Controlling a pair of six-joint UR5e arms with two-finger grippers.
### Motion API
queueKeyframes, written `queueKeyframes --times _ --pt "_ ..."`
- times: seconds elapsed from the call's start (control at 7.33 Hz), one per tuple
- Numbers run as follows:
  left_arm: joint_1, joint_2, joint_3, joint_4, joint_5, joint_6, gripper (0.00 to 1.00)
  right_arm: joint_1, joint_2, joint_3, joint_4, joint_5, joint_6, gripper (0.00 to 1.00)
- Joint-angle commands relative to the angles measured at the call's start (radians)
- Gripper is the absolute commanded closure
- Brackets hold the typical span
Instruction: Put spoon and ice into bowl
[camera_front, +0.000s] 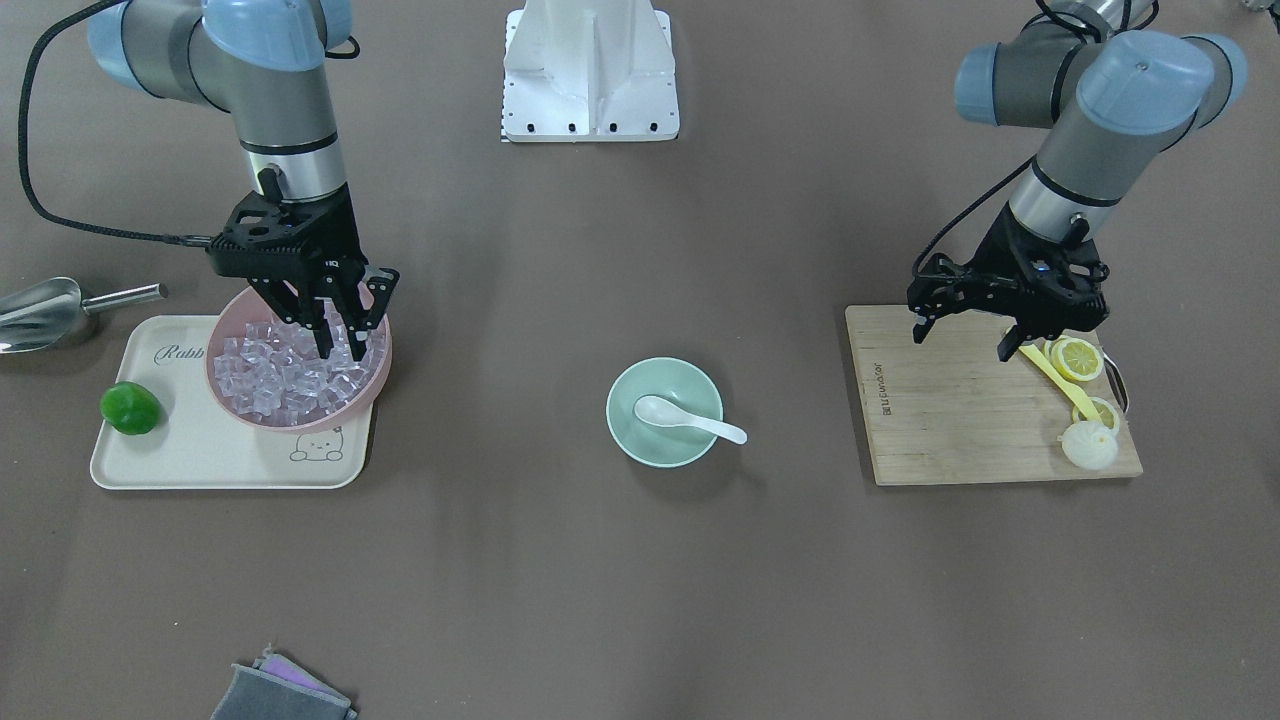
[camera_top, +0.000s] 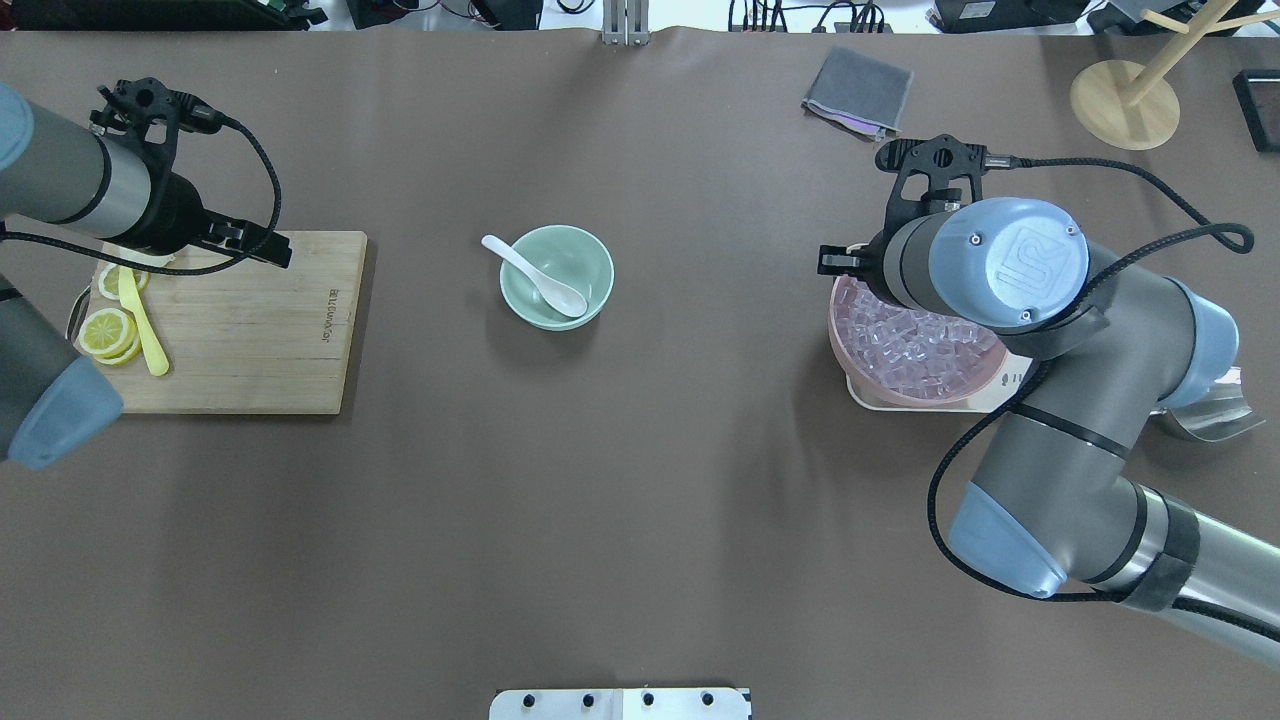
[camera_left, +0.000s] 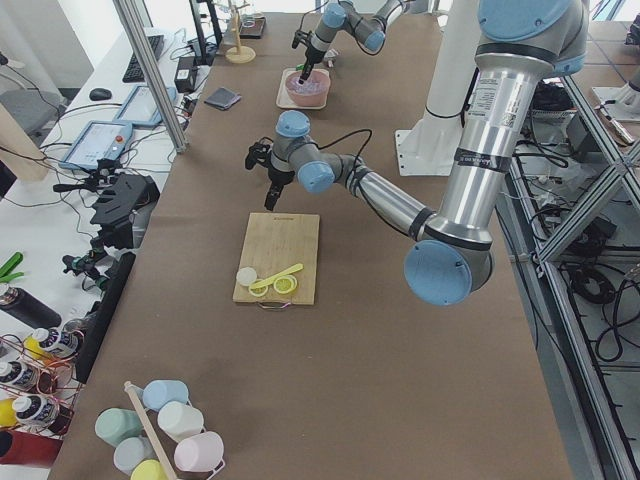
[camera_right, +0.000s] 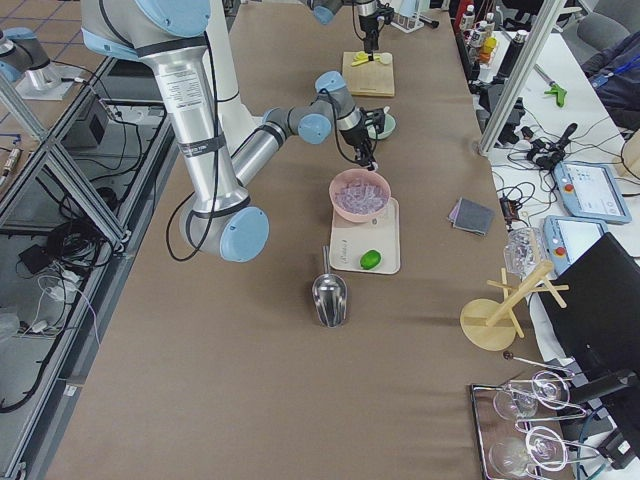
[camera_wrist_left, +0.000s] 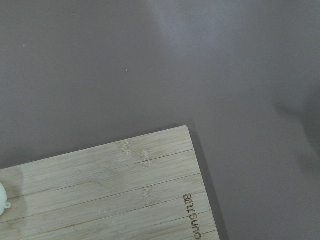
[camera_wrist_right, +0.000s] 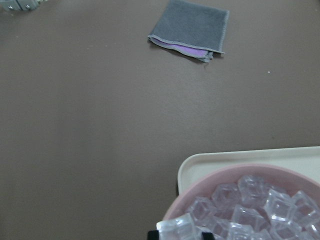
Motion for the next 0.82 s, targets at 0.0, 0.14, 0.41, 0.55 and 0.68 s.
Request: queueKeyframes --times 0.0,0.14,0.41,0.55,0.68 --pt "-0.138 0.004 0.024 0.076 -0.119 0.246 0.01 -0.033 0.085 -0.009 -0.001 -0.019 0.015 1.0" --pt "-0.218 0.004 0.023 0.172 -0.135 0.412 0.01 -0.076 0.117 -0.016 -0.001 -0.073 0.065 1.0" --pt "-0.363 0.006 0.026 0.385 -0.152 0.658 0.01 -0.169 0.22 -0.134 0.001 -0.25 0.202 1.0" --pt "-0.392 0.033 0.028 0.408 -0.18 0.66 0.01 -0.194 0.276 -0.198 -0.001 -0.278 0.239 1.0" --pt "-0.401 0.105 0.053 0.393 -0.183 0.662 0.01 -0.205 0.341 -0.278 -0.001 -0.311 0.299 1.0"
